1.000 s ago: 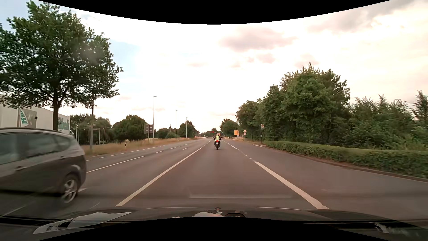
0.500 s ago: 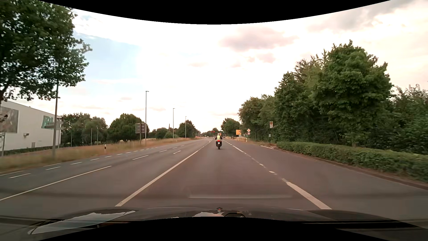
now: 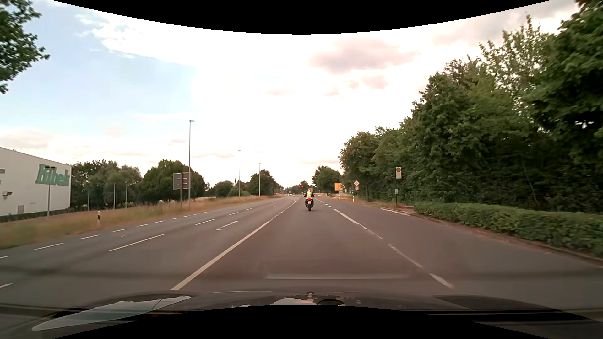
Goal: Follow the waypoints while adhering to traffic rules and regulations
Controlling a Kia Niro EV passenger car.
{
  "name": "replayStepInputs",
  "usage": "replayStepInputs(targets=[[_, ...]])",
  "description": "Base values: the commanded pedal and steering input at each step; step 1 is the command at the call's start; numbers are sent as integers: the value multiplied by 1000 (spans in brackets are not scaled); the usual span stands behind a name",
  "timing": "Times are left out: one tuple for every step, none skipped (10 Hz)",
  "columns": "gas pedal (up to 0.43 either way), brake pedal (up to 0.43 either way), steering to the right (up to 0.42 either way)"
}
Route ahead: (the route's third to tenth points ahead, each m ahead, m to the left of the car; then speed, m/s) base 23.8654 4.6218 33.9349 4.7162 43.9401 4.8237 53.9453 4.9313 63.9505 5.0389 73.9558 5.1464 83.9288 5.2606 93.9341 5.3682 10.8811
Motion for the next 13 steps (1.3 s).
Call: replayStepInputs(targets=[[177, 0, -5], [177, 0, -5], [177, 0, -4], [177, 0, 0], [177, 0, 1], [177, 0, 1], [169, 0, 1], [157, 0, 1], [157, 0, 1], [150, 0, 1], [150, 0, 1], [150, 0, 0], [150, 0, 0]])
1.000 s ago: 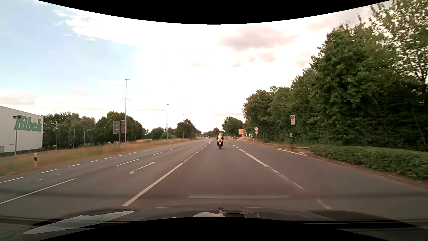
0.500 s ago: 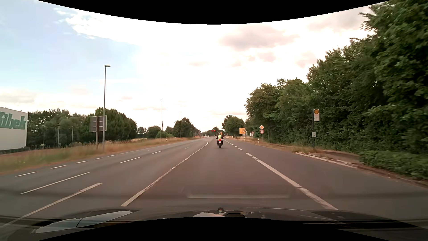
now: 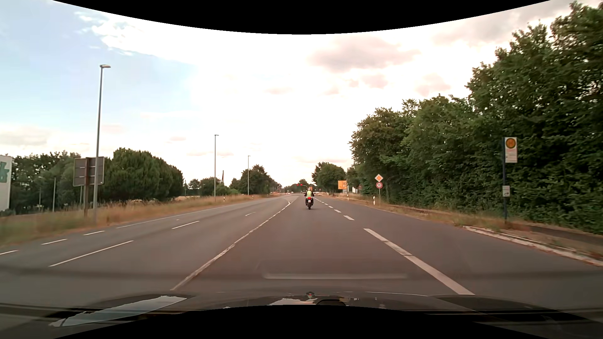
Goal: Follow the waypoints while adhering to traffic rules and regulations
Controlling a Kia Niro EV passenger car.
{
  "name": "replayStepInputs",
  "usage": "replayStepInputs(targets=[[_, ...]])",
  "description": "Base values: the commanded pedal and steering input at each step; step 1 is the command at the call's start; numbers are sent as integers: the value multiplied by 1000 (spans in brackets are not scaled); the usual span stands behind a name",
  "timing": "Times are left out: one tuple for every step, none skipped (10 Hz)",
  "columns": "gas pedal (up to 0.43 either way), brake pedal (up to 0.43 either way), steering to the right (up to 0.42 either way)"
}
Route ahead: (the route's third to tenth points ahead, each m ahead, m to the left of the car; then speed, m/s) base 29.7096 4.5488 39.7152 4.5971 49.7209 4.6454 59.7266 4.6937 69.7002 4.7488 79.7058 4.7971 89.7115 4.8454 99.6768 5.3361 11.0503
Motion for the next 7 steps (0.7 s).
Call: replayStepInputs(targets=[[150, 0, 0], [150, 0, 0], [150, 0, 0], [150, 0, 0], [150, 0, 0], [150, 0, 0], [150, 0, 0]])
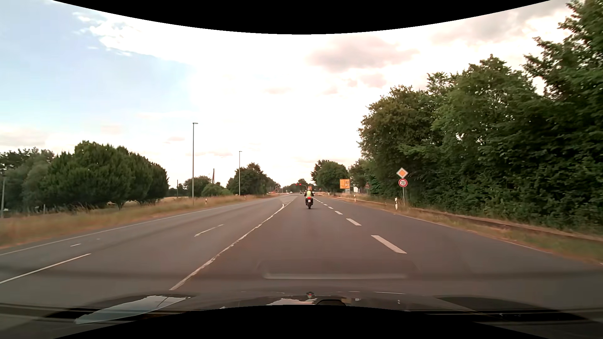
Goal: Follow the waypoints while adhering to traffic rules and regulations
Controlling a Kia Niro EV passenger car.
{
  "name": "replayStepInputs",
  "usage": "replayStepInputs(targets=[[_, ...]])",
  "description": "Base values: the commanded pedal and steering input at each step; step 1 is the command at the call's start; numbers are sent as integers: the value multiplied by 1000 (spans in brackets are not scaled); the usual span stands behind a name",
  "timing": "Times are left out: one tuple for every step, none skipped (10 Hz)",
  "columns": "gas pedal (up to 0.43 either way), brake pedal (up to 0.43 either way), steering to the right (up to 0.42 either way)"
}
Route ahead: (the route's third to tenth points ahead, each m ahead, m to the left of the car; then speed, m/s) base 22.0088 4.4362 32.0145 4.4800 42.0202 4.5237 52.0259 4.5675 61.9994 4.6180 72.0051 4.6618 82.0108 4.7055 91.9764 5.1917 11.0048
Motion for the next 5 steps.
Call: replayStepInputs(targets=[[150, 0, 0], [150, 0, 0], [150, 0, 0], [150, 0, -1], [150, 0, -1]])
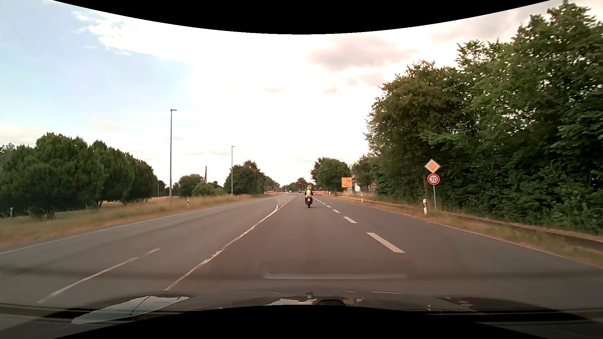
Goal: Follow the waypoints while adhering to traffic rules and regulations
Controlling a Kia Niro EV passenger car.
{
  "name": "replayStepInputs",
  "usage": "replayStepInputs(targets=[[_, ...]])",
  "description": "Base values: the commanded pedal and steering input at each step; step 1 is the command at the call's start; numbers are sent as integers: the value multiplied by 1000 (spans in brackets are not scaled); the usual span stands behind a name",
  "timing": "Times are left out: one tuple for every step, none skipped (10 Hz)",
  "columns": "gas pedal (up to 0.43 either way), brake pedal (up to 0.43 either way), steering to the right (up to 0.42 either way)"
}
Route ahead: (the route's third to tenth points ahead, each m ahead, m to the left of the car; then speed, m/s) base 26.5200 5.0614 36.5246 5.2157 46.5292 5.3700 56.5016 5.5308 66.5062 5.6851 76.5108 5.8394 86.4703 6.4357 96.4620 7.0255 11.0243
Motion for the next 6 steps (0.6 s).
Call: replayStepInputs(targets=[[157, 0, -1], [157, 0, -1], [177, 0, -2], [177, 0, -2], [177, 0, -2], [177, 0, -2]])
